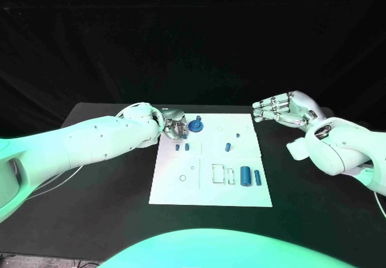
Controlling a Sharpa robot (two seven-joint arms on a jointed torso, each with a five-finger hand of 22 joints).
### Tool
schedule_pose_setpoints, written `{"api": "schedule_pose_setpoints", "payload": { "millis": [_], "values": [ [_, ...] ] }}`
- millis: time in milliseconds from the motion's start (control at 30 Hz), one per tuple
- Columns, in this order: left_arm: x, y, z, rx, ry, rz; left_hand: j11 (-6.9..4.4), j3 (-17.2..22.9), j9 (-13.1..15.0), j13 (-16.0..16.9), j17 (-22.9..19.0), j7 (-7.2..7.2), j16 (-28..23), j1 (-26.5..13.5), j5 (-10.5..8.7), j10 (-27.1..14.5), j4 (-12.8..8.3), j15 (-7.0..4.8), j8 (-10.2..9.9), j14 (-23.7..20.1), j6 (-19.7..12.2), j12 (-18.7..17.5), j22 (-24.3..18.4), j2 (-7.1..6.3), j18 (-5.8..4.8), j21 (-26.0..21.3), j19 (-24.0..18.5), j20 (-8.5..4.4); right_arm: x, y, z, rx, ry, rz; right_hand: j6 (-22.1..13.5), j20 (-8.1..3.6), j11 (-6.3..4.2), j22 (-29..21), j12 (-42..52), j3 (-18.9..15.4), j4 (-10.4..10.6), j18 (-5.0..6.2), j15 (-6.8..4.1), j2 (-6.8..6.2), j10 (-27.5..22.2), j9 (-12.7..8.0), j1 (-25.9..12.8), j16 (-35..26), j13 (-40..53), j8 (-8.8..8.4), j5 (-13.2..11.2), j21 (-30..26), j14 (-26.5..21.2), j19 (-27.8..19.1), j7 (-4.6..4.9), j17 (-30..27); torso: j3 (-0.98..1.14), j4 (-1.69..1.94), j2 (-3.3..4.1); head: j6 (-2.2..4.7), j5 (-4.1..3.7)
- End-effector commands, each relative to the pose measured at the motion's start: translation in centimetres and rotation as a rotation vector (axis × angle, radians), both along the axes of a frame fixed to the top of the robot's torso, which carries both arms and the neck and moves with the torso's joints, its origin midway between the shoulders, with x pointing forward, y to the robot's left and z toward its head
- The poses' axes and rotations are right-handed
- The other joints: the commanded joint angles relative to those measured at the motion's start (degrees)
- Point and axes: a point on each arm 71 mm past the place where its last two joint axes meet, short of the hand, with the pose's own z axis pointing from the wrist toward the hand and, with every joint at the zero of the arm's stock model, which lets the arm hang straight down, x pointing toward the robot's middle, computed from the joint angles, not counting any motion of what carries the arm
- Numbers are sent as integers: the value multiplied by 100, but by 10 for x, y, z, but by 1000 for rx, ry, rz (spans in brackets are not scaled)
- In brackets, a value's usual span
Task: Assemble the parts on the task board
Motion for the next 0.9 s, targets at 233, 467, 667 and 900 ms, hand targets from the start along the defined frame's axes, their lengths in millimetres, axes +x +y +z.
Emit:
{"api": "schedule_pose_setpoints", "payload": {
  "millis": [233,467,667,900],
  "values": [
    [-1,19,14,-115,-69,55,48,5,-31,26,-571,25,-362,-123,-11,-30,-21,2,38,-237,10,-69,-320,-36,23,-270,-282,15,7,-2,-5,-308,-86,107,74,-99,-27,-9,51,130,-257,100,-98,-54,-166,26,226,143,-1,32,-545,200,245,289,-75,14,1,2,-10,52,-63],
    [-2,47,42,-483,-92,214,57,-77,-24,100,-2649,48,-1989,-199,-14,-16,-11,-1,128,-1124,214,8,-2204,-26,418,-1923,-1583,4,17,6,-6,-675,-251,177,479,-736,-362,455,336,-187,-573,84,-586,11,441,117,480,1226,133,176,-398,1175,1693,1762,-319,735,8,-9,-2,113,-122],
    [-12,62,55,-808,-11,346,61,-113,-34,149,-2784,77,-2259,-161,-16,26,-54,3,135,-1166,244,82,-2431,30,437,-2189,-1657,3,28,18,-10,-928,-334,190,490,-983,-443,1205,237,-296,-658,5,-710,41,286,126,344,5033,227,65,-284,2180,1790,2120,-386,3928,-3,-1,8,180,-227],
    [-27,54,62,-1074,124,372,83,-159,-42,166,-2820,95,-2356,-140,-21,-48,-88,26,137,-1239,244,92,-2479,80,431,-2268,-1687,16,39,38,-15,-1056,-379,194,421,-944,-348,2961,237,-32,-616,-171,-654,-17,-125,164,158,7346,255,25,-268,3923,1871,2398,-358,6245,-12,9,4,186,-280]
  ]
}}
